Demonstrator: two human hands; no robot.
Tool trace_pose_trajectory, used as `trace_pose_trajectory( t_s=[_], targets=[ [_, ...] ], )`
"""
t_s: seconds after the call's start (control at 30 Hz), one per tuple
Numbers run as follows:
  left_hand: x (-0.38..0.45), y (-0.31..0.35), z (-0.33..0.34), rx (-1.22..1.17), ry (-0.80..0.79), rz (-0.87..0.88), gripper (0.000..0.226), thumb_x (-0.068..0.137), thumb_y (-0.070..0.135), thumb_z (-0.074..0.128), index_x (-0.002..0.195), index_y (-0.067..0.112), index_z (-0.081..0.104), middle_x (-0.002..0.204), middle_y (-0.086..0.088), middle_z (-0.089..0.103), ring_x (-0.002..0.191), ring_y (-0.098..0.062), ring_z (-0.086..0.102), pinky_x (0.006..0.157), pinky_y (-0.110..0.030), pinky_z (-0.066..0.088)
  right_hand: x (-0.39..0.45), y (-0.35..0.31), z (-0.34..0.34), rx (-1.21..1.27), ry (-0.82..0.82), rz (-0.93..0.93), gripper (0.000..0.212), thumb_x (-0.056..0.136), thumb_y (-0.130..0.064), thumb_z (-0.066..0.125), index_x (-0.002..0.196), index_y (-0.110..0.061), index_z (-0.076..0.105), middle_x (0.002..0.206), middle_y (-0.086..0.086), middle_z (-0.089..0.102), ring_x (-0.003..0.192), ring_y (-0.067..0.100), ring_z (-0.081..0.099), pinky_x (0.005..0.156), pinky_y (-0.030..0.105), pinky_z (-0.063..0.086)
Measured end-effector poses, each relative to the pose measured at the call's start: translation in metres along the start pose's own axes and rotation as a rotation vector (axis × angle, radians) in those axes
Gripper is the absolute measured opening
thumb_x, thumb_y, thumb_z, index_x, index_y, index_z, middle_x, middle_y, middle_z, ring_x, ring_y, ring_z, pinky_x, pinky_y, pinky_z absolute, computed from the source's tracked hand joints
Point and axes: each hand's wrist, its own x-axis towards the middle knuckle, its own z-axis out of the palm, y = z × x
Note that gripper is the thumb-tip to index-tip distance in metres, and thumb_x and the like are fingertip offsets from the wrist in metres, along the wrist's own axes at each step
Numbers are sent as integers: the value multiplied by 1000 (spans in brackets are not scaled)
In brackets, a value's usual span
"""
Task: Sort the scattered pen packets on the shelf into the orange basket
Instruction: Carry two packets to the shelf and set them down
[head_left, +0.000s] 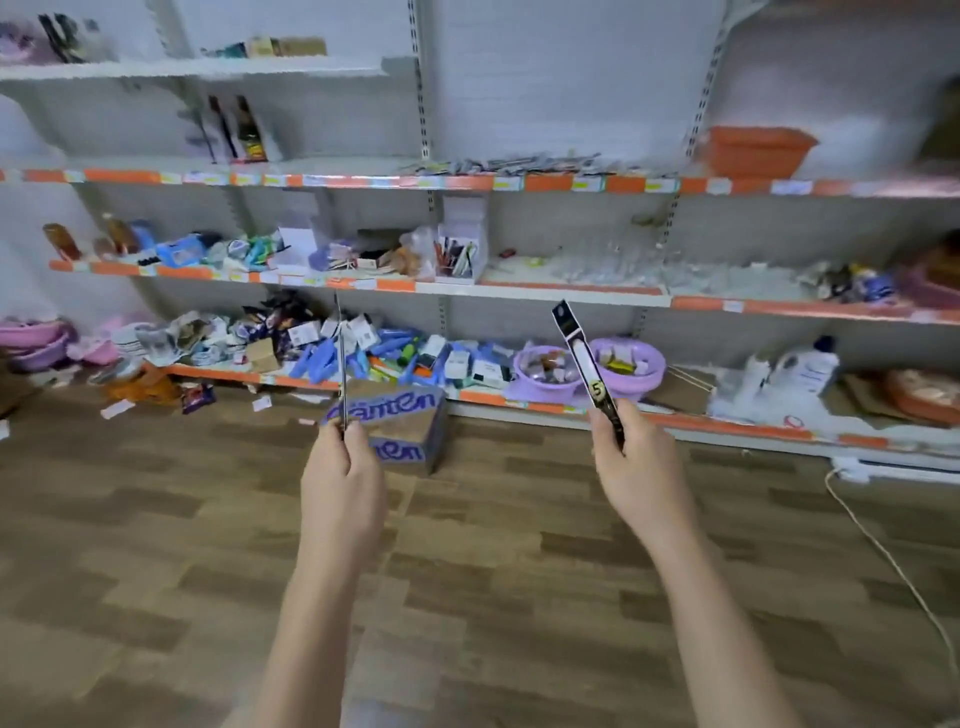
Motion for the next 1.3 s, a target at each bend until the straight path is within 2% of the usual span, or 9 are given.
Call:
trace_pose_trajectory(
  t_s=[0.1, 0.27, 0.47, 0.6, 0.8, 0.97, 1.13, 1.23, 1.3],
  targets=[
    [62, 33, 48, -54, -57, 118, 17, 101, 26, 27, 95, 19, 42, 80, 6, 49, 76, -19, 43, 63, -32, 25, 61, 4, -8, -31, 89, 25, 21, 98, -23, 44, 79, -14, 45, 53, -1, 44, 50, 20, 41, 48, 29, 28],
    [116, 72, 130, -171, -187, 201, 30, 101, 35, 25, 75, 36, 41, 68, -2, 48, 64, -24, 46, 58, -35, 34, 126, 38, -20, -70, 216, 159, 24, 98, -23, 43, 76, -13, 41, 53, 1, 43, 53, 23, 43, 51, 36, 28],
    [155, 87, 226, -115, -305, 161, 35, 100, 33, 31, 74, 12, 42, 64, -2, 43, 60, -19, 41, 54, -33, 29, 205, 90, -27, -60, 201, 259, 19, 99, -21, 40, 85, -11, 49, 58, 5, 47, 57, 25, 47, 51, 35, 27],
    [193, 111, 279, -97, -282, 134, 35, 100, 33, 32, 76, 11, 44, 65, -4, 43, 58, -20, 39, 53, -34, 28, 276, 120, -38, -50, 136, 196, 28, 99, -20, 39, 72, -25, 37, 57, 0, 43, 52, 19, 42, 51, 34, 27],
    [252, 140, 335, -106, -139, 146, 22, 98, 31, 39, 90, 14, 50, 67, -3, 49, 60, -19, 44, 54, -33, 32, 397, 158, -41, -125, 134, 133, 17, 97, -22, 41, 87, -12, 49, 63, 7, 50, 66, 33, 52, 59, 43, 42],
    [298, 131, 363, -20, -69, 94, 13, 95, 26, 47, 91, 14, 49, 68, -4, 50, 59, -19, 47, 53, -31, 35, 461, 174, -4, -138, 2, 62, 13, 97, -19, 42, 90, -13, 52, 57, 0, 47, 52, 17, 44, 49, 28, 28],
    [374, 120, 403, 29, -58, 98, 15, 94, 23, 50, 88, 9, 51, 68, -9, 52, 60, -23, 46, 53, -31, 33, 533, 190, 41, -199, -79, 90, 18, 98, -21, 41, 91, -9, 53, 57, 2, 46, 50, 18, 42, 50, 35, 29],
    [430, 124, 434, 39, -103, 122, 19, 94, 22, 49, 89, 4, 52, 64, -8, 49, 58, -22, 44, 52, -30, 31, 582, 197, 56, -176, -39, 126, 18, 97, -21, 43, 87, -8, 52, 63, 10, 59, 55, 26, 54, 54, 40, 41],
    [467, 135, 454, 20, -124, 145, 20, 95, 22, 48, 87, 4, 51, 62, -6, 47, 56, -18, 43, 51, -29, 30, 616, 197, 58, -156, 1, 136, 16, 97, -18, 45, 84, -10, 51, 63, 11, 58, 52, 24, 51, 52, 36, 37]
  ],
)
